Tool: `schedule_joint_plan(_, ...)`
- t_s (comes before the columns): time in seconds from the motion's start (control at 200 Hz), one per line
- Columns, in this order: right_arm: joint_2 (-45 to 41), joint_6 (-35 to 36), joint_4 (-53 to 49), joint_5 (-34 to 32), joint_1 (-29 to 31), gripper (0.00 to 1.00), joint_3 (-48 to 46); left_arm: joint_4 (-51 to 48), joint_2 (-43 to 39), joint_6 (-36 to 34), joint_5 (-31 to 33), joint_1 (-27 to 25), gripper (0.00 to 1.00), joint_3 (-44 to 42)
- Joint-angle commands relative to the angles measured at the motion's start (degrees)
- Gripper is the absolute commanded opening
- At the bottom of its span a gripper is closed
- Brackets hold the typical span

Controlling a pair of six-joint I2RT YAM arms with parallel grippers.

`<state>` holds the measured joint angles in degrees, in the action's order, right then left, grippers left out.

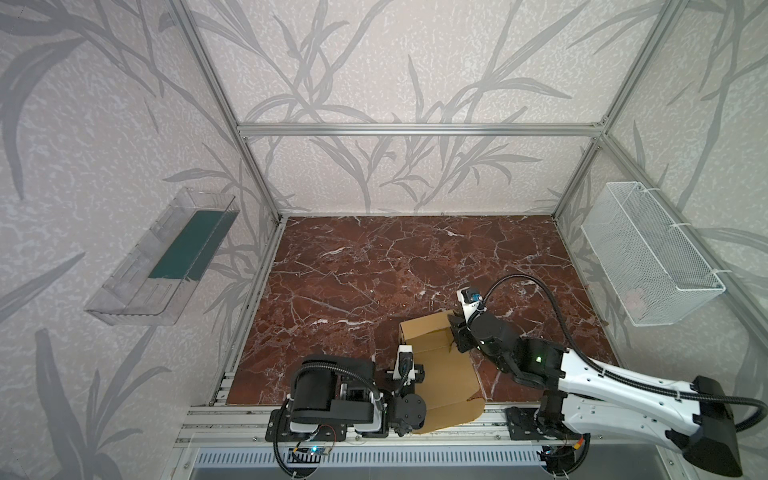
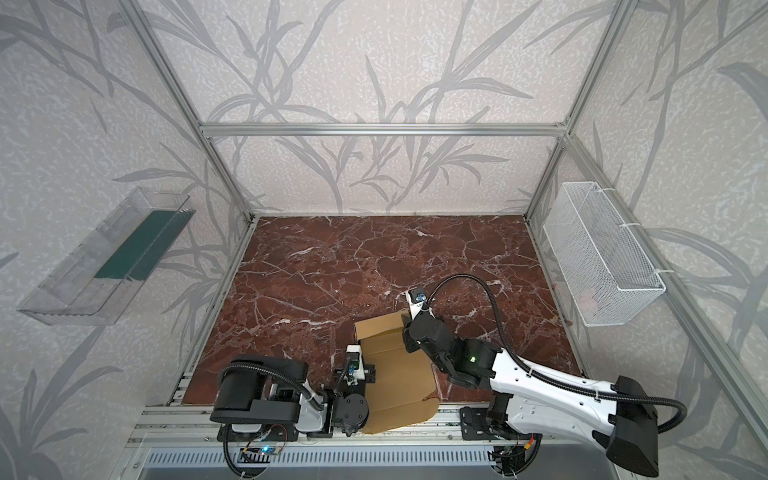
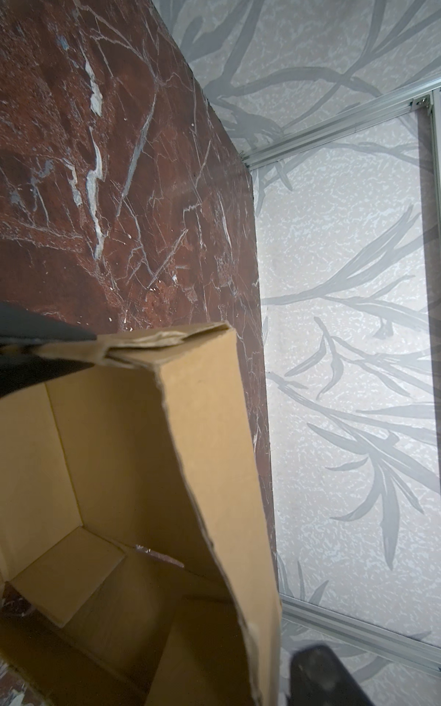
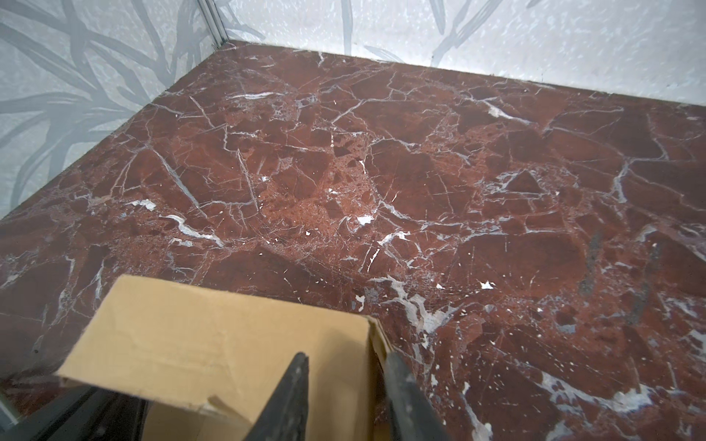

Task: Fold the paper box

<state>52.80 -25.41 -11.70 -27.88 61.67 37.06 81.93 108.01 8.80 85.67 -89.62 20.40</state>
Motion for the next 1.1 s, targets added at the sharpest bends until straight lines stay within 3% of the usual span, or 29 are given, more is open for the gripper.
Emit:
schedule_joint_plan(0.0,-5.07,0.21,-5.15,-0.86,0.26,0.38,2.15,-1.07,0.71,2.02,-1.95,-0.61,0.00,-1.52)
schedule_joint_plan(0.115,-8.85,-1.55,-8.92,0.38,-2.05,0.39,-0.56,-1.07,0.10,1.84,-2.20,-0.57,0.00,-1.94)
schedule_joint_plan(0.27,-14.19,-5.31,-10.85,8.16,-9.91,0.40,-7.56,-1.07,0.35,2.04,-2.70,-0.64,0.00,-1.86)
schedule_joint_plan(0.405,-17.24,-6.70,-10.58,11.75,-13.20,0.39,-11.96,-1.18,0.54,2.06,-3.29,-0.64,0.00,-1.76)
schedule_joint_plan(0.8,-8.64,-6.85,5.29,23.17,-13.44,0.39,-18.31,-1.17,1.14,1.84,-3.84,-0.73,0.00,-1.46)
schedule_joint_plan(1.095,-4.19,-3.91,13.83,20.58,-12.93,0.40,-19.76,-1.16,1.87,1.75,-3.90,-0.73,0.00,-0.93)
